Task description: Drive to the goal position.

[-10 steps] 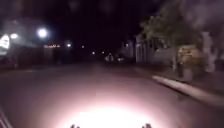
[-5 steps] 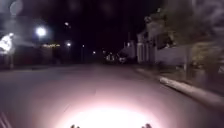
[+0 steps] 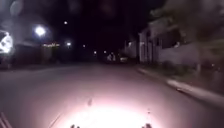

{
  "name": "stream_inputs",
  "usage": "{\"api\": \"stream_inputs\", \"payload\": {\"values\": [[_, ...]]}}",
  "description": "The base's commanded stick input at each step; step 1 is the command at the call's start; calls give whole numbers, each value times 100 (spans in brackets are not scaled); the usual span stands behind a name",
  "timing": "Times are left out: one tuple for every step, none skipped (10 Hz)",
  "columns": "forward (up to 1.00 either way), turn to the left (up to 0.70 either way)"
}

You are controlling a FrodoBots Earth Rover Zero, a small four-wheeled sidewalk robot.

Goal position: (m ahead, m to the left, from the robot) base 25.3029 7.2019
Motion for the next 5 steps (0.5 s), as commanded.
{"api": "stream_inputs", "payload": {"values": [[85, 0], [85, 0], [85, 0], [85, 0], [85, 0]]}}
